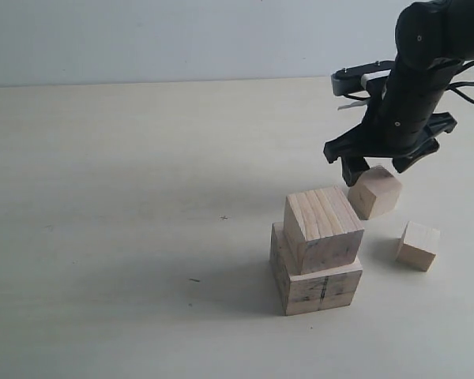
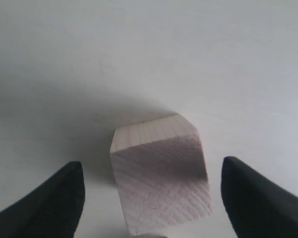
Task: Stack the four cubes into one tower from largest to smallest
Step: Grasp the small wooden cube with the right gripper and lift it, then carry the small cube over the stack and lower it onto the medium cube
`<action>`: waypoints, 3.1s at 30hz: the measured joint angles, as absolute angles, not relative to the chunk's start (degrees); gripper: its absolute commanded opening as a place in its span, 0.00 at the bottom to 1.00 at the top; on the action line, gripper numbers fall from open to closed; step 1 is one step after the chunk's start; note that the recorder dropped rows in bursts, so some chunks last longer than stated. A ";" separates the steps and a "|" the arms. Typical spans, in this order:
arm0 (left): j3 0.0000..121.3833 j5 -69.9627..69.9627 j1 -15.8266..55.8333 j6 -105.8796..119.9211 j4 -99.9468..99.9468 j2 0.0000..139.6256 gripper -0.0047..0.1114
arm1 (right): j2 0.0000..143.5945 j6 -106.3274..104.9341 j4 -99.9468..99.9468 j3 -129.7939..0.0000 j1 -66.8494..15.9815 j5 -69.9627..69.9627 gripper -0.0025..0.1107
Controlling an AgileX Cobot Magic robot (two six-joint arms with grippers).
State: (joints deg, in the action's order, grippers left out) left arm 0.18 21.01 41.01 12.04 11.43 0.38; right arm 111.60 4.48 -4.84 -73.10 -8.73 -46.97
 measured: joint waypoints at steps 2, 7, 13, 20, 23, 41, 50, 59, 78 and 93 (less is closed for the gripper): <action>0.18 21.01 41.01 12.04 11.43 0.38 0.04 | 112.33 4.35 -4.84 -73.10 -8.73 -46.97 0.66; 0.18 21.01 41.01 12.04 11.43 0.38 0.04 | 113.89 3.81 -4.84 -73.10 -8.73 -46.97 0.66; 0.18 21.01 41.01 12.04 11.43 0.38 0.04 | 115.34 3.65 -4.84 -73.10 -8.73 -46.74 0.59; 0.18 21.01 41.01 12.04 11.43 0.38 0.04 | 115.45 3.60 -4.80 -73.10 -8.73 -46.62 0.25; 0.18 21.01 41.01 12.04 11.43 0.38 0.04 | 114.57 3.60 -4.27 -73.10 -8.73 -47.74 0.15; 0.18 21.01 41.01 12.04 11.43 0.38 0.04 | 86.68 -2.55 9.26 -73.10 -10.38 -69.47 0.03; 0.18 21.01 41.01 12.04 11.43 0.38 0.04 | 82.63 -1.80 15.40 -73.10 -16.38 -69.99 0.03; 0.18 21.01 41.01 12.04 11.43 0.38 0.04 | 82.63 2.96 11.11 -73.10 -21.91 -70.20 0.03; 0.18 21.01 41.01 12.04 11.43 0.38 0.04 | 85.00 10.32 7.10 -72.89 -27.21 -70.30 0.02; 0.18 21.01 41.01 12.04 11.43 0.38 0.04 | 87.92 11.79 5.62 -72.89 -27.24 -70.19 0.02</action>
